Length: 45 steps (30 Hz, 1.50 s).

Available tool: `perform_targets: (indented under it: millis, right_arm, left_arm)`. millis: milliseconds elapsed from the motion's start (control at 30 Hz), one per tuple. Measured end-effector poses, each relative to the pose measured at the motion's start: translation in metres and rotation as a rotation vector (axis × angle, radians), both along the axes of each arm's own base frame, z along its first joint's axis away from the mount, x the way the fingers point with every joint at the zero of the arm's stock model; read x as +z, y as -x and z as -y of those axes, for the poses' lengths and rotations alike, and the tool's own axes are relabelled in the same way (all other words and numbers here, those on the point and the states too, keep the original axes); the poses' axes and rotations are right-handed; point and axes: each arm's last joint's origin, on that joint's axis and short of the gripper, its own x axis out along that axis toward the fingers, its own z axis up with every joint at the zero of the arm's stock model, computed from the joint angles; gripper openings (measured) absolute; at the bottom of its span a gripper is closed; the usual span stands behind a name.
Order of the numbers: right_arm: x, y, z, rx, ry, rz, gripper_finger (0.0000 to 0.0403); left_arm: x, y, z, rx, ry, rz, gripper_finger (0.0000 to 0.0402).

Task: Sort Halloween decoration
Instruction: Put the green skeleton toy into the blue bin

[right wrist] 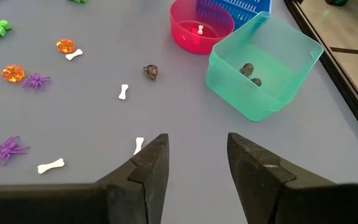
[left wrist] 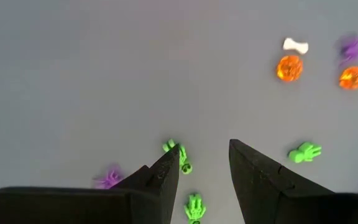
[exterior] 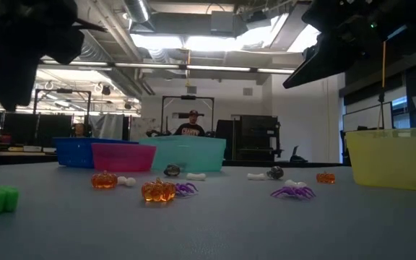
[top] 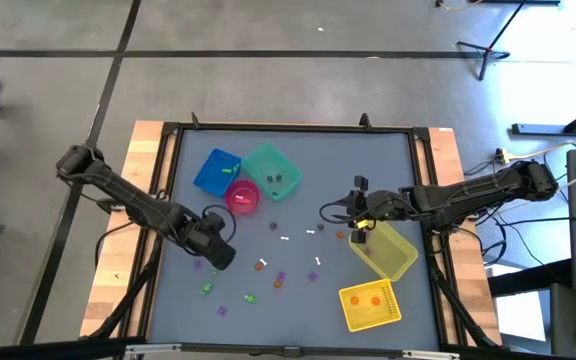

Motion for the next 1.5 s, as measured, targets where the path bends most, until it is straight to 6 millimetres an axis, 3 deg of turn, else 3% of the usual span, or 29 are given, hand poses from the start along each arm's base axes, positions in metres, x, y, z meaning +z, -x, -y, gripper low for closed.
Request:
perform_targets:
  millis: [467, 1267, 1500]
  right_arm:
    - [0.000, 0.000, 0.000, 0.000, 0.000, 0.000, 0.0161]
    - [0.000, 0.000, 0.000, 0.000, 0.000, 0.001, 0.0161]
    - [0.000, 0.000, 0.000, 0.000, 0.000, 0.000, 0.0161]
  left_arm:
    - [-0.030, -0.009, 0.026, 0.097, 0.145, -0.169, 0.0124]
    - [-0.070, -0.021, 0.033, 0.152, 0.094, -0.294, 0.0124]
    - [-0.071, -0.022, 0.034, 0.152, 0.094, -0.298, 0.0123]
